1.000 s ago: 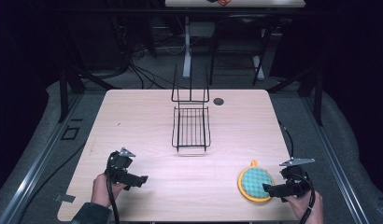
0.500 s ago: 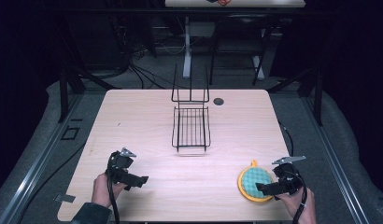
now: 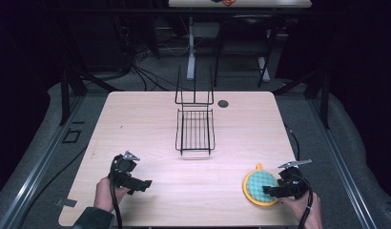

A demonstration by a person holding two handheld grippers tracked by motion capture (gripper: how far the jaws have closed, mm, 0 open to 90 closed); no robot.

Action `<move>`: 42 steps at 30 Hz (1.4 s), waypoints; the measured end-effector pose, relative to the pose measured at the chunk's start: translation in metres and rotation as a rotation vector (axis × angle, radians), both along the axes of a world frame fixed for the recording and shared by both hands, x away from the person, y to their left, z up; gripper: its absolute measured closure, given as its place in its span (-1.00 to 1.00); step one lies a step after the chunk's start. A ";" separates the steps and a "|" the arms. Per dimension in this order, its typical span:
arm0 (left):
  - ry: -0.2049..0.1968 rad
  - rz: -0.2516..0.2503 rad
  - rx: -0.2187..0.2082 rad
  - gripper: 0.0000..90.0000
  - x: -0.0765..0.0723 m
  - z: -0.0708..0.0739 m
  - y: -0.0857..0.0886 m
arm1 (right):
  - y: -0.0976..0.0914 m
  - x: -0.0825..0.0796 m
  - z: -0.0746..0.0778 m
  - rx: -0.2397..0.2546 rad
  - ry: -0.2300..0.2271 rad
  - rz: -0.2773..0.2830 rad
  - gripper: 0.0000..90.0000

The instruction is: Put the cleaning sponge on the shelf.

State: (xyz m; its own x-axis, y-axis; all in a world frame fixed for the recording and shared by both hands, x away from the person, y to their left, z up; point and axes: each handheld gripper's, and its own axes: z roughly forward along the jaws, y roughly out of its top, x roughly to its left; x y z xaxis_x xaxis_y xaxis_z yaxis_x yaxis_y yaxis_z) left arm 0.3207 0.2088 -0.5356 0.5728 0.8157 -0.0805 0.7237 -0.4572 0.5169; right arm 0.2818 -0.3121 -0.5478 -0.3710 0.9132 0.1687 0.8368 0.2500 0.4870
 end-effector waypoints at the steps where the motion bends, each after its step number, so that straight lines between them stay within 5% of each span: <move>1: 0.000 0.002 -0.001 -0.96 0.000 0.000 0.000 | -0.001 0.000 -0.001 0.005 0.004 -0.001 -0.34; 23: -0.001 -0.001 0.015 -0.93 0.000 0.000 -0.002 | -0.001 -0.002 0.001 0.037 0.033 -0.044 0.23; 29: -0.001 -0.002 0.015 -0.93 0.000 0.000 -0.002 | -0.003 -0.004 0.001 0.055 0.010 -0.058 0.46; 33: -0.001 -0.004 0.016 -0.93 0.000 0.000 -0.002 | -0.006 -0.005 0.003 0.104 -0.010 -0.071 0.78; 42: -0.002 -0.003 0.015 -0.93 0.000 0.001 -0.001 | -0.004 -0.007 0.006 0.112 -0.042 -0.068 0.87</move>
State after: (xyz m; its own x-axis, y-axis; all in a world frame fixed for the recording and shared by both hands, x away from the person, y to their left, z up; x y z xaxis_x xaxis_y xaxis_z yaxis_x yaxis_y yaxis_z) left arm 0.3202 0.2074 -0.5350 0.5757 0.8149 -0.0670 0.7211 -0.4674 0.5113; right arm 0.2749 -0.3165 -0.5414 -0.3181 0.9126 0.2569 0.8280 0.1355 0.5441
